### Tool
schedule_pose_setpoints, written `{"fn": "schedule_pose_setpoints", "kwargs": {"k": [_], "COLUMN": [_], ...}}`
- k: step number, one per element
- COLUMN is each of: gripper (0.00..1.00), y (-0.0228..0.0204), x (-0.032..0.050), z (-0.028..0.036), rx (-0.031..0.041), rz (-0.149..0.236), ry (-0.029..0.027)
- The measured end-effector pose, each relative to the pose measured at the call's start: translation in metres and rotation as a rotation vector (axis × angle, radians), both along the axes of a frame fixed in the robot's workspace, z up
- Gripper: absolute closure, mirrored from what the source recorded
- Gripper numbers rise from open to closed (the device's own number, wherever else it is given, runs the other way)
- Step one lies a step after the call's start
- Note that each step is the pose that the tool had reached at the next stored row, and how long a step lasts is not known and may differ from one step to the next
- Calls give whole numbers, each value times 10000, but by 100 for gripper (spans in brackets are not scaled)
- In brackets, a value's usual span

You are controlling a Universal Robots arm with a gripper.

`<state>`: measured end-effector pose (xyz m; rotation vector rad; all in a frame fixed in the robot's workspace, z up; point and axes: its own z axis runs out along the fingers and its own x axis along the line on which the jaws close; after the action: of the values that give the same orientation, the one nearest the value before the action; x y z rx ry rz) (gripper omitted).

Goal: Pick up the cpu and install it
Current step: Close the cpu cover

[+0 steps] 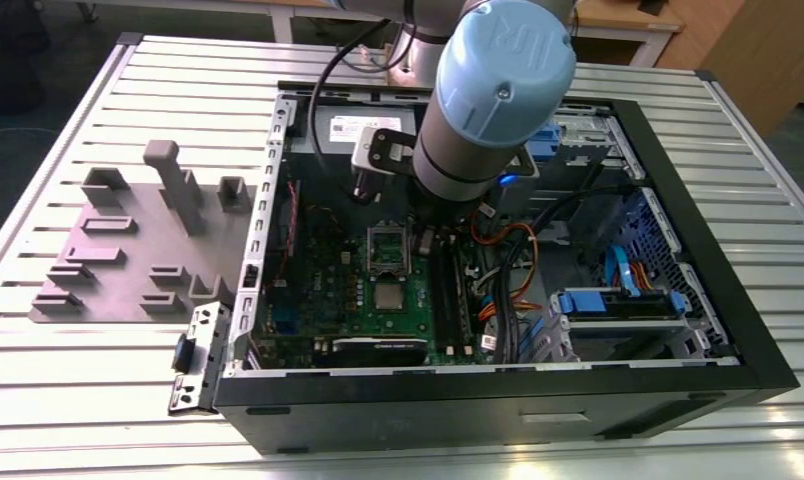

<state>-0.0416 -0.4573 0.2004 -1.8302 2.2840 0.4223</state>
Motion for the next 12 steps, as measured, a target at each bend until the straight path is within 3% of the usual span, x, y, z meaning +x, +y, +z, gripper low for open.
{"fn": "schedule_pose_setpoints", "kwargs": {"k": [12], "gripper": [89], "y": [0], "x": [-38], "z": [56], "rx": [-2], "rz": [0], "ry": [1]}}
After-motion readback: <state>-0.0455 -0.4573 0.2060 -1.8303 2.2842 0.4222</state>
